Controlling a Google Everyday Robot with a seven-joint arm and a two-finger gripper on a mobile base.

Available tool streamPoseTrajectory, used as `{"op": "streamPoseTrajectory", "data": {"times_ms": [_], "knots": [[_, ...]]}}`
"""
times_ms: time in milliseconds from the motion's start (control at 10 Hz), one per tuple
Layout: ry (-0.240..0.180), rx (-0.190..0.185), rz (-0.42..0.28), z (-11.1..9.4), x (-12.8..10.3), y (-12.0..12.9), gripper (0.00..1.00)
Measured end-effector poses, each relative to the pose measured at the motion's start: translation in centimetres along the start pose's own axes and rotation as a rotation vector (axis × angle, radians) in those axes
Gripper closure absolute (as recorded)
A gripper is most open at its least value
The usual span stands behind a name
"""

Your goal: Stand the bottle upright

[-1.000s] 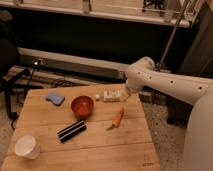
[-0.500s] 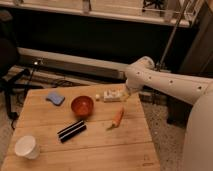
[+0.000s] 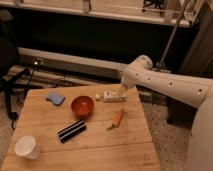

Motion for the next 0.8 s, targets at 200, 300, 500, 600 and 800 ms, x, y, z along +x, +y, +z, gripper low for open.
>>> {"op": "streamPoseTrajectory", "data": {"times_ms": [200, 300, 500, 600, 800], "knots": [[-0.118, -0.055, -0.112, 0.1, -2.0, 3.0, 0.20], [-0.167, -0.084, -0.186, 0.3, -2.7, 4.9, 0.20], [-0.201, -0.105, -0.298, 0.6, -2.9, 6.6, 0.20], [-0.202, -0.103, -0.345, 0.8, -2.9, 6.8, 0.20], [-0.168, -0.070, -0.425, 1.3, -2.7, 5.4, 0.20]]}}
